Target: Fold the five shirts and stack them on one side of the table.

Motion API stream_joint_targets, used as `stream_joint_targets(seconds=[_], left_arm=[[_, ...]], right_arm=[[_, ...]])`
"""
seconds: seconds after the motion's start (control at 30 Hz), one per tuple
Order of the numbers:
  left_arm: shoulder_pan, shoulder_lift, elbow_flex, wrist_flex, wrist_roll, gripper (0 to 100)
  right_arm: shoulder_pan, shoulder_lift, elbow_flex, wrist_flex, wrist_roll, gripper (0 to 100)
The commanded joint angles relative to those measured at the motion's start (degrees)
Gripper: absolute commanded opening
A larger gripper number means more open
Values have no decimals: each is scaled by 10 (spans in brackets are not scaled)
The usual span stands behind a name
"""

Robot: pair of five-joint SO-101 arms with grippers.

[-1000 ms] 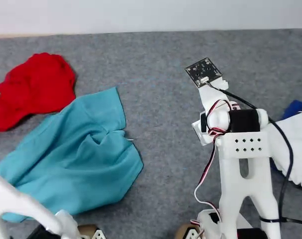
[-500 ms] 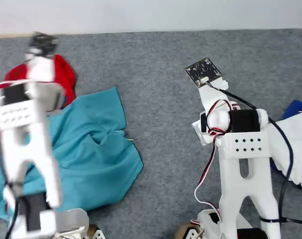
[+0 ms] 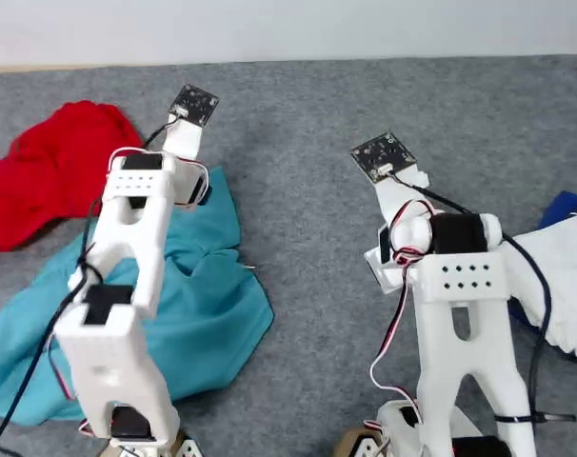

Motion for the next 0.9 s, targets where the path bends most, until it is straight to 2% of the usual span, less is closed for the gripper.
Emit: stream_joint_targets(seconds=[0.0,0.1,0.2,0.4,0.5,0.57,0.7,0.87], left_arm=[[-6,67,-100,49,0,178],[-7,132,-212,135,-2,177],[-5,205,-324,220,-37,166],[-2,353,-573,382,-84,95],[-2,415,-684,454,-108,21],[-4,442,-727,467,-121,6],[-7,433,-738,466,-114,4],[-7,345,-739,466,-89,4]], right_arm=[[0,-18,-4,2,-3,10],[0,-18,-4,2,-3,10],[0,-18,-4,2,-3,10],[0,-18,-4,2,-4,10],[0,-18,-4,2,-4,10],[0,-18,-4,0,-4,10],[0,-18,-4,0,-4,10],[0,-18,-6,2,-4,10]])
